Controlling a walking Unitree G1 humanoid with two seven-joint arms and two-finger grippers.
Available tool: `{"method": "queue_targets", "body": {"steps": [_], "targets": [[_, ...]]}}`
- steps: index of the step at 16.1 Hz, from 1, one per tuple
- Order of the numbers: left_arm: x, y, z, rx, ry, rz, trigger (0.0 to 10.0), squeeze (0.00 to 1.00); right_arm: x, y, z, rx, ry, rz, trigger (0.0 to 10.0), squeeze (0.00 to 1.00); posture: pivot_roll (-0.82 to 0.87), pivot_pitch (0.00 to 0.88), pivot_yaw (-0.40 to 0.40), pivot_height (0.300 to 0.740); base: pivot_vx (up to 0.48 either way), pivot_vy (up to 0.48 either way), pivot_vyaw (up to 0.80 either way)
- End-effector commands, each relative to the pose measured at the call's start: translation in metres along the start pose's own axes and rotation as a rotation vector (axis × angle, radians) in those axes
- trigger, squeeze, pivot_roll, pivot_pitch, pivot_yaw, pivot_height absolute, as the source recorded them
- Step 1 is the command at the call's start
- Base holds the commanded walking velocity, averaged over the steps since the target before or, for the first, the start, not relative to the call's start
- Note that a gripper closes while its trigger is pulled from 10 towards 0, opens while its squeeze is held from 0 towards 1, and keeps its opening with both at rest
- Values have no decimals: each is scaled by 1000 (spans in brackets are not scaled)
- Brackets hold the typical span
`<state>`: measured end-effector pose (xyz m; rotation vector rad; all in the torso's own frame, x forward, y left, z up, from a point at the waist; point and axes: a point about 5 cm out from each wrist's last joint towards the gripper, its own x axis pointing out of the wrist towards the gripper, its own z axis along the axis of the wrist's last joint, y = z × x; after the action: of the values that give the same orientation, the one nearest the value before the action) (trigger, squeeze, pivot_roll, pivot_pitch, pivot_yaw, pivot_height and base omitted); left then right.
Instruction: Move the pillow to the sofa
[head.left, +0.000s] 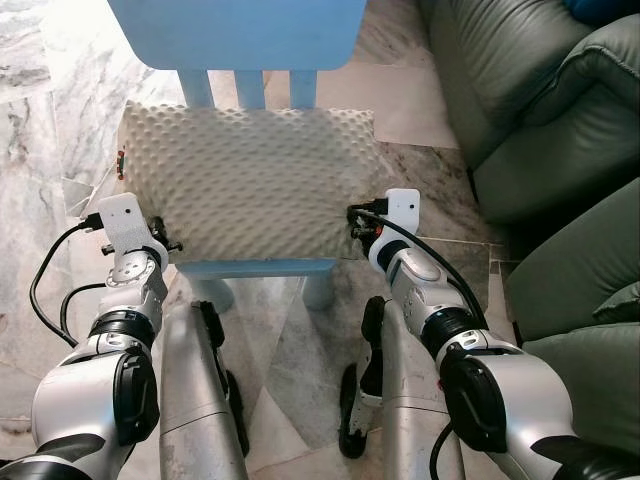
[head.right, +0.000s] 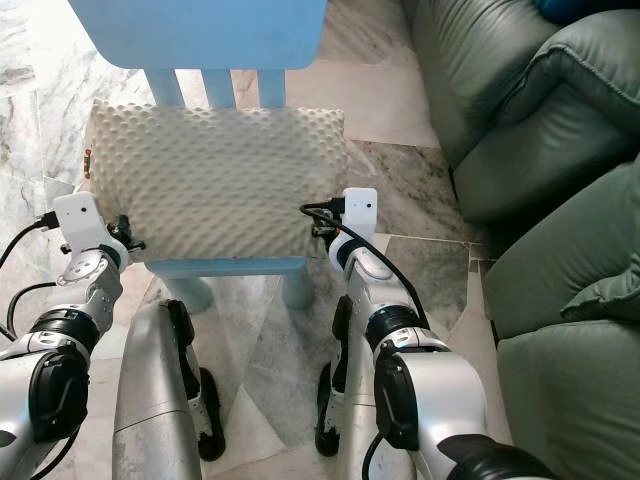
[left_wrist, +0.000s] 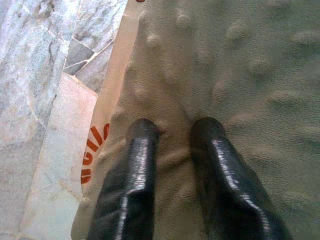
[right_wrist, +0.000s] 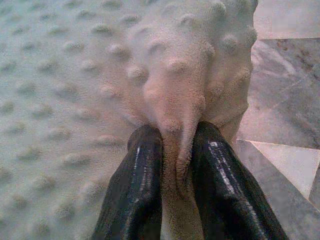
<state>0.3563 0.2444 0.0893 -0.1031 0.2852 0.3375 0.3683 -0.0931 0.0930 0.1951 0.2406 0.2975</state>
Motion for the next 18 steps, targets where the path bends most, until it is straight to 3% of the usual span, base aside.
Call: {"method": "queue_targets", "body": {"steps": [1, 4, 8, 10, 13, 16, 17, 18], "targets": [[-3, 2, -19, 27, 77, -3, 0, 0, -3, -1, -13, 20, 56, -2, 0, 0, 67, 311, -83, 513, 0, 0, 0], [-3, 2, -19, 27, 77, -3, 0, 0, -3, -1, -13, 20, 56, -2, 0, 0, 67, 311, -83, 513, 0, 0, 0], [-1, -15, 3, 20, -39, -28, 0, 0, -1, -8, 3, -12, 17, 25, 0, 0, 60, 212, -98, 513, 0, 0, 0], [0, -25, 25, 48, -171, -46, 0, 0, -1, -11, 16, -43, -48, 44, 0, 0, 63, 161, -88, 513, 0, 0, 0], [-4, -29, 41, 59, -305, -51, 0, 0, -4, -17, 22, -84, -104, 60, 0, 0, 63, 98, -80, 513, 0, 0, 0], [-4, -25, 36, 116, -289, -7, 0, 0, -10, -34, 15, -21, -92, -27, 0, 0, 59, 66, -81, 513, 0, 0, 0], [-4, -22, 26, 98, -243, -24, 10000, 1000, -13, -39, 10, -13, -85, -52, 0, 0, 58, 65, -82, 513, 0, 0, 0], [-4, -20, 21, 90, -217, -26, 10000, 1000, -13, -40, 9, -15, -82, -54, 0, 0, 55, 67, -81, 513, 0, 0, 0]]}}
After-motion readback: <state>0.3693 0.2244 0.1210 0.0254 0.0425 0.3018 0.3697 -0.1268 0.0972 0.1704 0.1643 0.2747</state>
